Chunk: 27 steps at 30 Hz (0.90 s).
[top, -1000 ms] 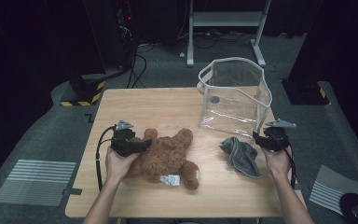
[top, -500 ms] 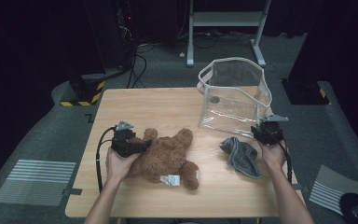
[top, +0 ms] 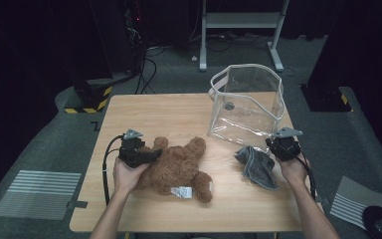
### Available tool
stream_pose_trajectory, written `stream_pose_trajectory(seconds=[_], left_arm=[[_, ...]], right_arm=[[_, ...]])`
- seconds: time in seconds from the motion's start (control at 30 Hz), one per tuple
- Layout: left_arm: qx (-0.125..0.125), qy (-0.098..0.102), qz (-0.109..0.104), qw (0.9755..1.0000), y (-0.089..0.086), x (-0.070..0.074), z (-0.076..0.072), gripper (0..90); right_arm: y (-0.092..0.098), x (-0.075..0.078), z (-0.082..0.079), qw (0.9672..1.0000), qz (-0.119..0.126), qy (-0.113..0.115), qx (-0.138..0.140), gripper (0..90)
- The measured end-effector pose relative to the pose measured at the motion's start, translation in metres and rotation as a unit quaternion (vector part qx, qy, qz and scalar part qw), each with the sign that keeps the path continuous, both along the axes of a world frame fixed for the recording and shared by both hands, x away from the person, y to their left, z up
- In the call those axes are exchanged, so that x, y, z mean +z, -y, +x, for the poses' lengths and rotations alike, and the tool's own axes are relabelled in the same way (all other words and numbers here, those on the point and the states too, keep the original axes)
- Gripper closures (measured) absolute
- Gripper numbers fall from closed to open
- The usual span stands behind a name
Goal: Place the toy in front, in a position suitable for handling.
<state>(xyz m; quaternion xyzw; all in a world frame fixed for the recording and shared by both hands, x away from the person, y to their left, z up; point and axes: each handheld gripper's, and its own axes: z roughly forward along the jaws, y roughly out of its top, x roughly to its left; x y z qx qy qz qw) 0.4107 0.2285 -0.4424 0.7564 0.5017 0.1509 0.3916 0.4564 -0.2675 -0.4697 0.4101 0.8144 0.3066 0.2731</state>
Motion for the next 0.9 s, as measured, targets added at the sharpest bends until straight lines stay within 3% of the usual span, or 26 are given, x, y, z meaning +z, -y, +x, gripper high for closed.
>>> stream_pose_trajectory(seconds=[0.23, 0.47, 0.9], left_arm=[[0.001, 0.0, 0.0, 1.0, 0.0, 0.0, 0.0, 18.0], [0.0, 0.0, 0.002, 1.0, 0.0, 0.0, 0.0, 17.9], [0.0, 0.002, 0.004, 1.0, 0.001, 0.001, -0.001, 18.2]], right_arm=[[0.002, 0.0, -0.028, 0.9982, -0.021, 0.006, 0.056, 87.7], [0.008, -0.001, -0.061, 0.9945, -0.024, 0.008, 0.102, 87.7], [0.025, -0.002, -0.097, 0.9923, -0.001, -0.002, 0.124, 86.8]])
